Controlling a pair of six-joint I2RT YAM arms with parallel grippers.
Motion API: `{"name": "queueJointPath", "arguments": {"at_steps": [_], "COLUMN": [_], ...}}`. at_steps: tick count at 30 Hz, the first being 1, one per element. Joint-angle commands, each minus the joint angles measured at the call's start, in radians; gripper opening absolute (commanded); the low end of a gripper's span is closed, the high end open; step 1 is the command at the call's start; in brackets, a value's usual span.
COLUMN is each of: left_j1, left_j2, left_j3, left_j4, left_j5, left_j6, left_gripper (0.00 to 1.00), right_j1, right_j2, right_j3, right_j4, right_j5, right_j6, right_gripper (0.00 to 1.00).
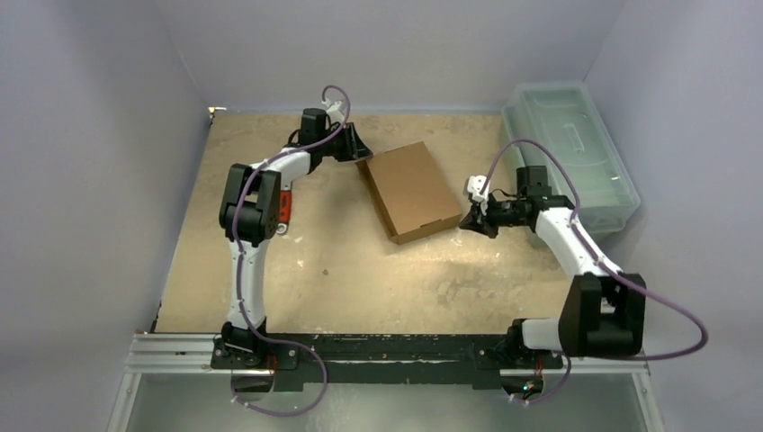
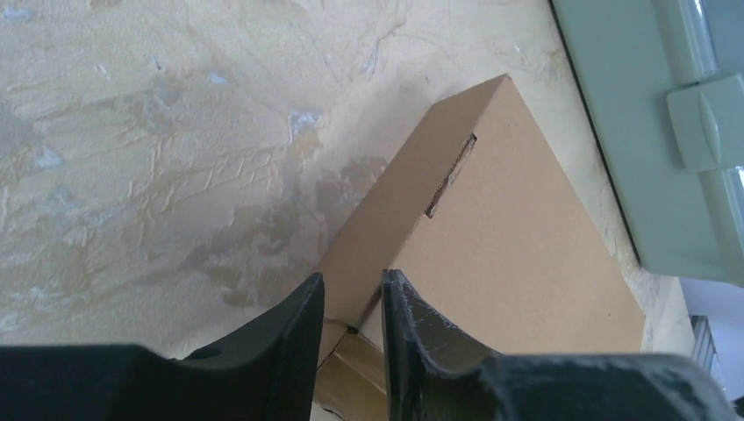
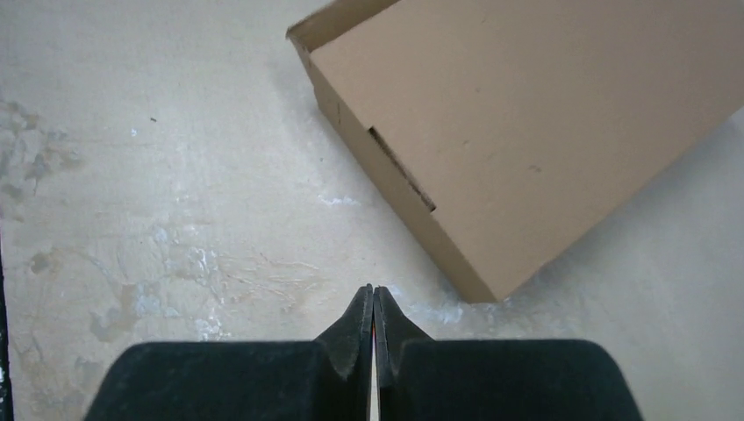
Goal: Fold the paper box
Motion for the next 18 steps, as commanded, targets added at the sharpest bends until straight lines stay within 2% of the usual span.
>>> {"name": "queueJointPath", "arguments": {"at_steps": [1,6,9,18], "left_j1": [-0.023,-0.034,-0.034,-0.040], "left_j2": [0.036,0.057,0.024,-0.127], "left_j3": [0.080,0.059,-0.011,-0.270], "left_j4": [0.047,0.043,0.050,0.132], "left_j5": [-0.001,0.008,-0.017,-0.006], "left_j6": [-0.026,-0.038,-0.034,-0.091], "left_gripper": [0.27,0.21,0.19,0.16], "right_j1": [0.043,0.174,0.201,0.207], "right_j2": [0.076,0.157,0.217,0.235], "right_j3": [0.021,0.017,0.054,0.056], "right_j4": [-0.009,0.164,0.226,0.317], "right_j5": [0.093,0.309,0.422,0.544], "right_j6": [-0.036,0.147,0.240,0.323], "right_gripper": [0.00,0.00,0.00,0.00]}}
